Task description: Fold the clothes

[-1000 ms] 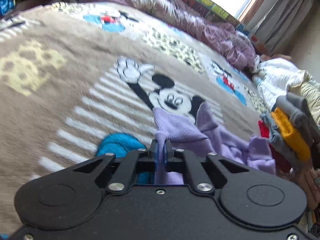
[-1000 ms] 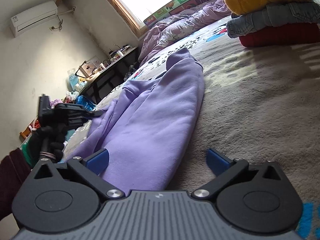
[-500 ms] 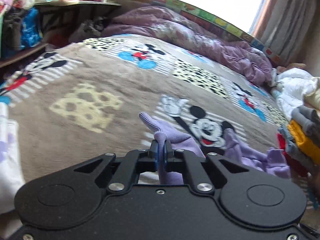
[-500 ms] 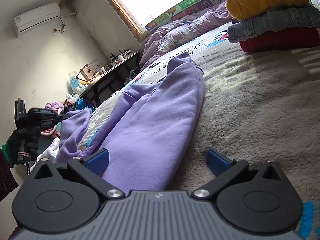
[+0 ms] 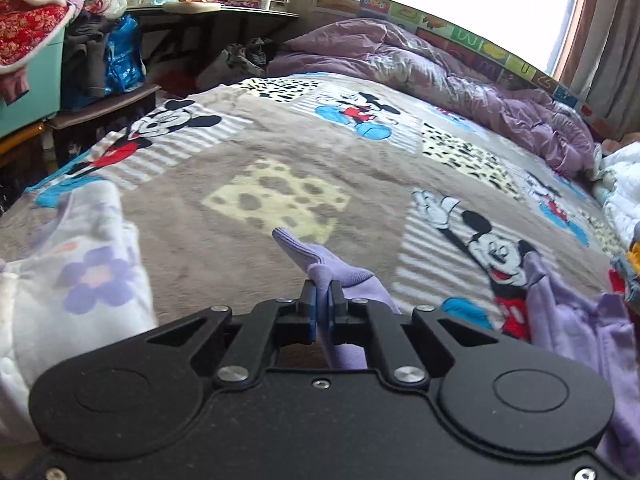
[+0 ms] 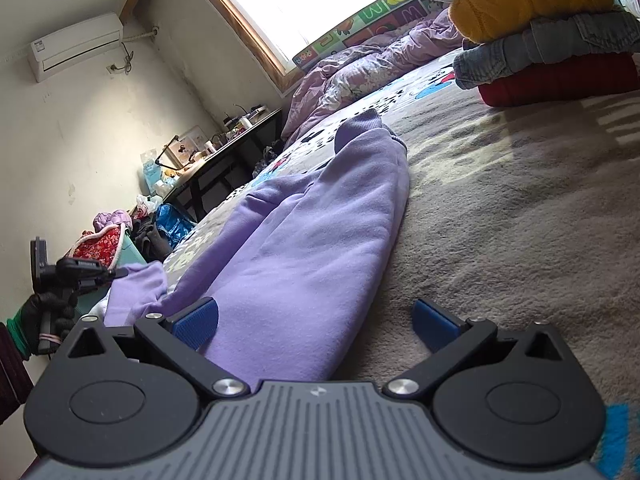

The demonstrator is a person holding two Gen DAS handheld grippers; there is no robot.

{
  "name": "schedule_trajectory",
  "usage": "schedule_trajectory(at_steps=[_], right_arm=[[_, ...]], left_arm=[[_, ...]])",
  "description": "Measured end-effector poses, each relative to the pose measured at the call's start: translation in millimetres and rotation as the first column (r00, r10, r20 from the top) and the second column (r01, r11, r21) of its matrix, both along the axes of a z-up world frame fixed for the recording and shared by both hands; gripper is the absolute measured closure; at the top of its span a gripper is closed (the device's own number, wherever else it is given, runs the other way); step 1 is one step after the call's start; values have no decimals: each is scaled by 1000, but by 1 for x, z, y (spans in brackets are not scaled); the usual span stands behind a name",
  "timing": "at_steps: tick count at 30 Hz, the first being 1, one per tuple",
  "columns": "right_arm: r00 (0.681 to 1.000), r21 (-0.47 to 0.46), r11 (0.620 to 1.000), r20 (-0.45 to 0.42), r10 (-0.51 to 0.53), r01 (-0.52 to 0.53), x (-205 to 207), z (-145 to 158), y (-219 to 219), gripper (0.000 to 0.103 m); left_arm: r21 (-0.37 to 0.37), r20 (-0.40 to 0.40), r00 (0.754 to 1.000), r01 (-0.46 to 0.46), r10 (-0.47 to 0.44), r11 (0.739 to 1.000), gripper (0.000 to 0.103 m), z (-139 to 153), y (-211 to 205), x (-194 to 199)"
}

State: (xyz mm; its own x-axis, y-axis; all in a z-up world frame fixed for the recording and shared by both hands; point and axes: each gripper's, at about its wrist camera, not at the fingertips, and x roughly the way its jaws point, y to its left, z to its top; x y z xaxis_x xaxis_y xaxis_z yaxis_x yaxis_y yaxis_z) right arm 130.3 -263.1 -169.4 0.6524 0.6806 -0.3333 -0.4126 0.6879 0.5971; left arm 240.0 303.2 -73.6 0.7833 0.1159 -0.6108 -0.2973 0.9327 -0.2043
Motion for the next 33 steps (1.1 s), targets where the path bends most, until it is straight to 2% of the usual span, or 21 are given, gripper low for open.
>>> schedule_trajectory(at_steps=[4, 9, 15, 16, 18, 20, 21, 22, 24, 26, 27, 30, 33], right_arm=[[1000, 10, 1000, 0, 1, -1, 1, -1, -1, 0], [1000, 21, 1000, 1, 1, -1, 1, -1, -3, 0], [1000, 41, 999, 7, 1, -1, 1, -2, -6, 1], [1000, 46, 999, 8, 0, -1, 1, -3, -6, 1], [1000, 56, 998, 10, 0, -1, 0, -3, -8, 1], [1000, 73, 997, 11, 0, -1, 0, -4, -11, 1], [1000, 83, 997, 11, 0, 0, -1, -4, -12, 1], [1000, 92, 996, 10, -1, 0, -1, -5, -13, 2], [1000, 108, 994, 9, -2, 1, -1, -5, -15, 2], [1000, 121, 993, 7, -3, 2, 0, -6, -17, 2], [1000, 124, 992, 7, -2, 2, 0, -6, -18, 2], [1000, 132, 991, 3, -1, 1, 0, -6, -18, 3], [1000, 139, 990, 2, -1, 1, 0, -6, -19, 3]], left_arm=[[34, -42, 999, -27, 29, 999, 100, -14, 6, -7], [35, -100, 991, -84, 87, 996, 100, -36, 19, -16], [19, -138, 984, -114, 115, 993, 92, -47, 23, -22], [14, -141, 984, -106, 106, 994, 84, -45, 21, -24], [69, -123, 988, -82, 90, 994, 79, -38, 10, -33], [158, -105, 992, -48, 65, 986, 78, -27, -4, -46], [220, -104, 993, -31, 55, 975, 72, -23, -12, -54], [300, -103, 994, -13, 46, 954, 59, -19, -20, -62], [463, -94, 995, 18, 29, 886, 46, -13, -35, -81], [588, -103, 994, 40, 26, 808, 42, -13, -40, -96], [659, -119, 992, 51, 38, 750, 42, -16, -41, -101], [832, -212, 973, 130, 94, 539, 41, -42, -40, -104], [900, -317, 939, 253, 134, 356, 40, -79, -33, -100]])
